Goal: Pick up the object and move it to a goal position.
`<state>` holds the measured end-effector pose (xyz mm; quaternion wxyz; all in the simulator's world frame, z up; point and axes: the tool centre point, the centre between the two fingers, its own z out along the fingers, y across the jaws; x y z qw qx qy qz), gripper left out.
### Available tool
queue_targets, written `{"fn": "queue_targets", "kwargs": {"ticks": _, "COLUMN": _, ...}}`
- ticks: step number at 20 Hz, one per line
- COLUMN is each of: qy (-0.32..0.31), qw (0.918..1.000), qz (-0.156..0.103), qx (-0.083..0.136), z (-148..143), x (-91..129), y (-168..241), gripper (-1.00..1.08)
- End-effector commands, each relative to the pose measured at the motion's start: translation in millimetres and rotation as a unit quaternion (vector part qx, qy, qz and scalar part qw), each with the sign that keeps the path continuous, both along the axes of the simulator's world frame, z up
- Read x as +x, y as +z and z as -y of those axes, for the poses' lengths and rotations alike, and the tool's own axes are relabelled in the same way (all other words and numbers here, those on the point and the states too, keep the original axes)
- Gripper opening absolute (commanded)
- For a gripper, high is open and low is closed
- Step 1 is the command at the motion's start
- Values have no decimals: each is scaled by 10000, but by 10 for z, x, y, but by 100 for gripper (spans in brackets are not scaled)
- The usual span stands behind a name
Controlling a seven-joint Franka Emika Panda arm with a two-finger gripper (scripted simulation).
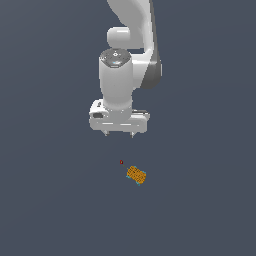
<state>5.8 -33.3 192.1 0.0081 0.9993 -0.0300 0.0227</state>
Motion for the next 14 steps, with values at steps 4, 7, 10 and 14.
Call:
{"fn": "queue_targets", "kwargs": {"ticks": 4, "qy": 17, "qw": 10000, "qz": -25, "qx": -4, "z": -30, "x": -8, "y": -6, "gripper": 100}}
{"fn": "queue_targets", "kwargs": {"ticks": 7, "qy": 52, "qw": 9999, "qz": -95, "qx": -13, "z": -114, "x": -34, "y": -22, "gripper": 100}}
{"fn": "queue_targets", "kwargs": {"ticks": 10, "qy": 49, "qw": 9999, "qz": -143, "qx": -19, "z": -172, "x": -60, "y": -27, "gripper": 100}}
{"fn": "queue_targets", "kwargs": {"ticks": 14, "qy": 36, "qw": 9999, "qz": -146, "qx": -18, "z": -173, "x": -63, "y": -26, "gripper": 100}}
